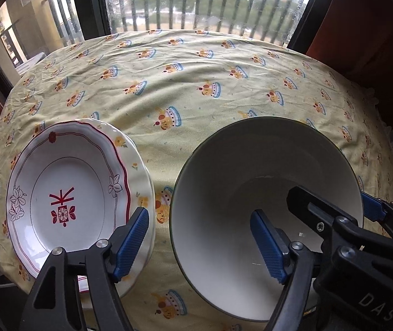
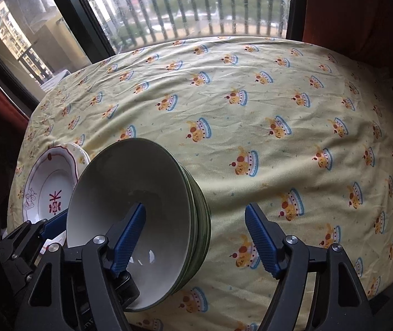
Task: Organize plates and bowls
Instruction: 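Lower the nested bowls onto the red-rimmed plate stack and open the right gripper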
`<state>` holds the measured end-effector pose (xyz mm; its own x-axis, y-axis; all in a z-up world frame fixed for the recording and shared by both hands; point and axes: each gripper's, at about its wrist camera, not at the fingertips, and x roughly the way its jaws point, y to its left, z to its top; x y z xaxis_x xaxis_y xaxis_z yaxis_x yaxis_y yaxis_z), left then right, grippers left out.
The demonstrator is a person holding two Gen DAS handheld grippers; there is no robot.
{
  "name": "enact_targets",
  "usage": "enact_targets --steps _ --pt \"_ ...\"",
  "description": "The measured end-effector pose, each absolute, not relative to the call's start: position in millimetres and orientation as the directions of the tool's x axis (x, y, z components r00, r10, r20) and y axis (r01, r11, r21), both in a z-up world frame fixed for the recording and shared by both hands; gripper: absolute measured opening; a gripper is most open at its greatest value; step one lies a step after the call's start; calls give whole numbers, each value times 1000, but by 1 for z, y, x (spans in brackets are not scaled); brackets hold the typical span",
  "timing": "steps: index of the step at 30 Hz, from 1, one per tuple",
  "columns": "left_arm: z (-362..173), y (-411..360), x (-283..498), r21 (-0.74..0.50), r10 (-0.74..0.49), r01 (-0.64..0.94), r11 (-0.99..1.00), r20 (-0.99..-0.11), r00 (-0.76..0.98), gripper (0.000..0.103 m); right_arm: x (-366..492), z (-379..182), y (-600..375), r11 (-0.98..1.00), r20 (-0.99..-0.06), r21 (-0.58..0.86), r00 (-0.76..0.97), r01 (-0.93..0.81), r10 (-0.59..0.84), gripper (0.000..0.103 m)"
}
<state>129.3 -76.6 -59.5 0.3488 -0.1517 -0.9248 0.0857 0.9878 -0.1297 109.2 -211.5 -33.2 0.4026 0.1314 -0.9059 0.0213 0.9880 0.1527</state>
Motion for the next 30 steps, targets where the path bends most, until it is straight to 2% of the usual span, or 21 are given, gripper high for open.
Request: enact_targets --steps 3,6,7,8,9,11,19,24,30 --pt "-66 -75 138 -172 -205 126 977 -922 327 78 111 -36 -219 982 -906 175 403 75 131 78" --pt "-66 -80 141 -152 -203 163 975 -909 364 76 115 -40 -222 972 -914 199 382 128 137 78" --pt "-67 -82 143 -164 -219 179 970 -908 358 73 116 -41 -221 969 -917 203 373 140 139 78" --pt "-70 -82 145 -204 -254 183 962 -913 320 64 117 -41 -220 968 -919 203 369 148 136 78" --pt "-74 -80 148 -252 -288 162 954 -917 276 60 116 -40 -219 969 -923 192 365 157 124 78" --pt "-81 -77 149 -316 -340 137 939 -914 221 60 114 -39 -217 967 -925 179 366 180 103 78" --pt "-84 -73 153 -367 -405 207 907 -895 189 61 114 -46 -214 946 -935 188 344 264 89 78" --pt "-85 -72 154 -372 -412 225 900 -896 166 61 117 -49 -211 943 -944 165 323 290 66 78" --pt "-84 -74 152 -349 -391 233 908 -905 169 61 118 -62 -217 924 -948 202 303 323 101 77"
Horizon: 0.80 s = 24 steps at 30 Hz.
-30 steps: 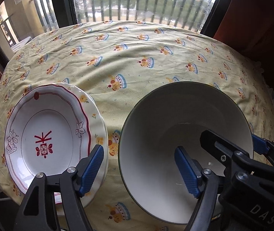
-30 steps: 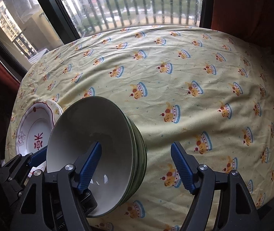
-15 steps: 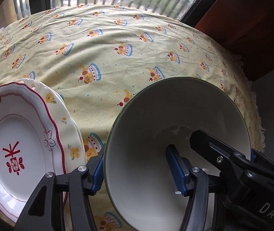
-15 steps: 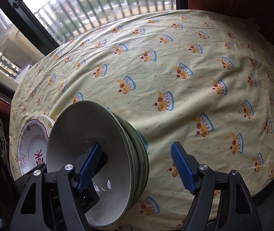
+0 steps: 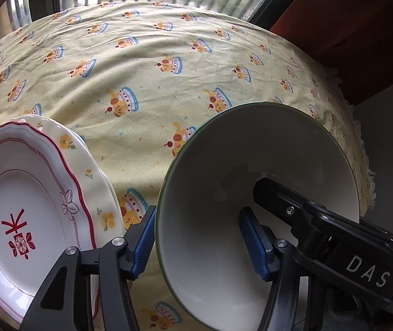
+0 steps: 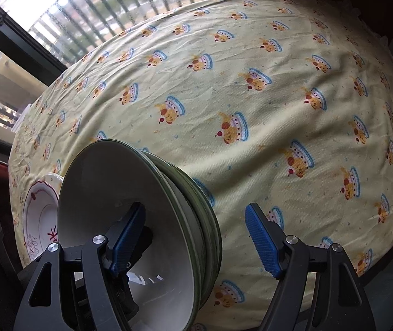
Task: Organize plates and bowls
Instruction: 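Lower the nested bowls onto the red-rimmed plate stack and open the right gripper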
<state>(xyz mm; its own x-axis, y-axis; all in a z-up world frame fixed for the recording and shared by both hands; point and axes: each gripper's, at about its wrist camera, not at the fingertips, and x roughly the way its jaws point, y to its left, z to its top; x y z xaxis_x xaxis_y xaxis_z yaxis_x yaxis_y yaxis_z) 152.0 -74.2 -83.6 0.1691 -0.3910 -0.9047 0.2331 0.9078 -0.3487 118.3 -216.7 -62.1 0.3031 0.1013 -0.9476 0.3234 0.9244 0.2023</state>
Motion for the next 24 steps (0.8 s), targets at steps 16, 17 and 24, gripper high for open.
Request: enact_targets --steps 16,17,24 --pt "-76 -88 143 -222 -267 198 955 -933 240 62 129 -84 -229 887 -886 420 298 192 355 48" --pt "-75 -89 143 -218 -263 197 956 -934 243 61 131 -83 -227 894 -887 415 296 169 355 48" --pt "-72 -93 136 -224 -242 99 970 -934 263 55 135 -85 -234 881 -874 453 264 137 408 48"
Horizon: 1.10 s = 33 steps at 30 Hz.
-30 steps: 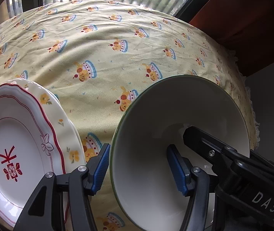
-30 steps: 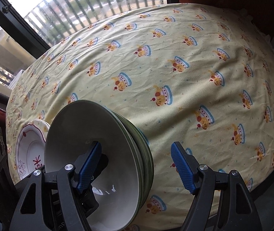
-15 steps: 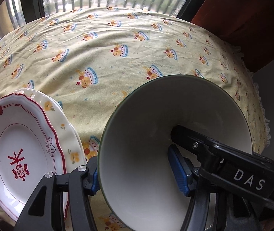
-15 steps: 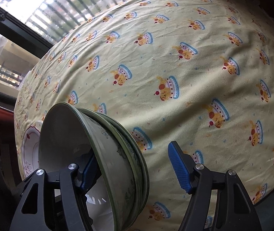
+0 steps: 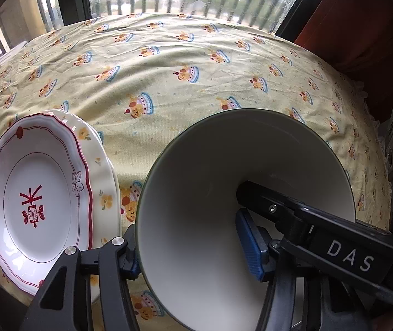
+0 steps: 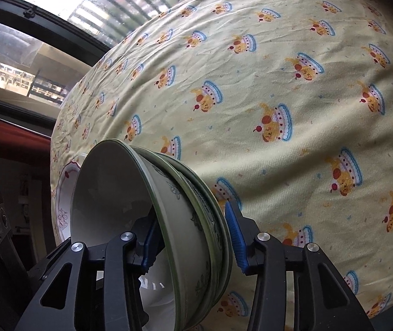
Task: Organize plates and bowls
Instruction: 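Lower the nested bowls onto the red-rimmed plate stack and open the right gripper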
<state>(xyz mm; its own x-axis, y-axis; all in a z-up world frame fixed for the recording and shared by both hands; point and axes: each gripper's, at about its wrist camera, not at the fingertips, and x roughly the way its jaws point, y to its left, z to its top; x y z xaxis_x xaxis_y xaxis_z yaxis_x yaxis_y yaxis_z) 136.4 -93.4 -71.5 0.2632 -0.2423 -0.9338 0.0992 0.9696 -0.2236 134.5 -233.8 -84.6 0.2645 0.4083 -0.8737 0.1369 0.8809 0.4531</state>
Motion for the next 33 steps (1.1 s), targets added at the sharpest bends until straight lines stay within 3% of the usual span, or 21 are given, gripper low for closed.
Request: enact_targets --steps 4,9,17,33 --pt "-73 -88 130 -286 -281 17 958 -929 242 51 134 -82 -232 899 -887 425 246 106 391 48" --pt "-59 -101 123 -217 -233 85 972 -925 300 51 125 -81 -243 873 -870 469 236 130 432 48" --pt "-49 -82 120 -303 -296 29 953 -901 317 51 128 -55 -232 907 -889 411 262 92 376 48" --pt "-26 13 117 -363 -352 42 931 -860 370 51 125 -17 -139 935 -901 344 310 82 304 47"
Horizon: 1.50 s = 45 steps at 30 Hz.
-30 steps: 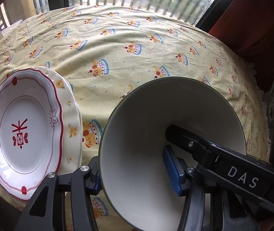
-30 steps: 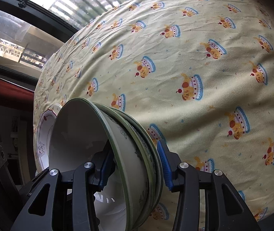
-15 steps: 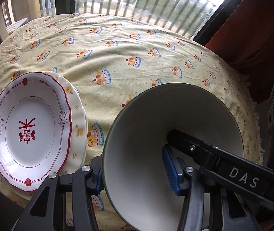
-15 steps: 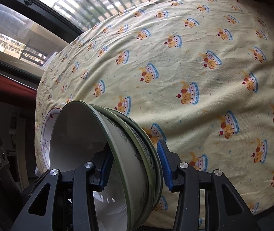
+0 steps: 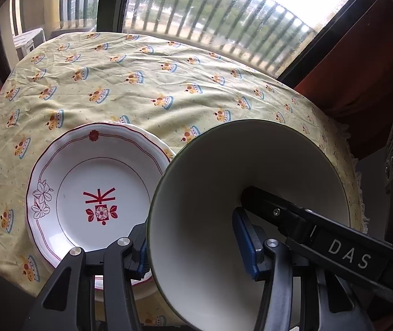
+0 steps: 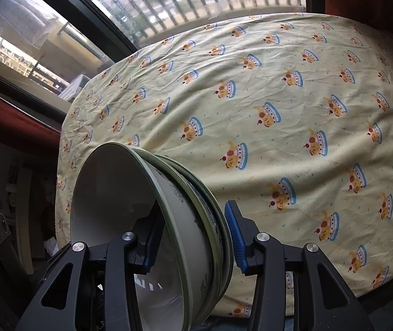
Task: Organize plates and bowls
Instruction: 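Lower the nested bowls onto the red-rimmed plate stack and open the right gripper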
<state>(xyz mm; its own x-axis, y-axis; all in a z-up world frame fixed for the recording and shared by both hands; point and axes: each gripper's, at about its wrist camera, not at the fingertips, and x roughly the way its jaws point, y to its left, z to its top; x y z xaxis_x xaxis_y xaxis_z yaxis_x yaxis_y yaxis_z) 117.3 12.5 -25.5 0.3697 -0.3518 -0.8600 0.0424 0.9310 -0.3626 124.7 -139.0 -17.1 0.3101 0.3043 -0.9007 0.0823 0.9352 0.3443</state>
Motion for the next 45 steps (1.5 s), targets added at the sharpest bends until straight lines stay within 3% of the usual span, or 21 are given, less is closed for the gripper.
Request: enact_targets --steps 24,45 --pt "-55 131 135 -385 -374 35 922 -864 338 51 146 -38 -7 957 -928 268 295 109 227 43" --pt "-57 117 147 -318 -348 143 937 -871 346 47 147 -44 -11 956 -925 237 342 171 168 44"
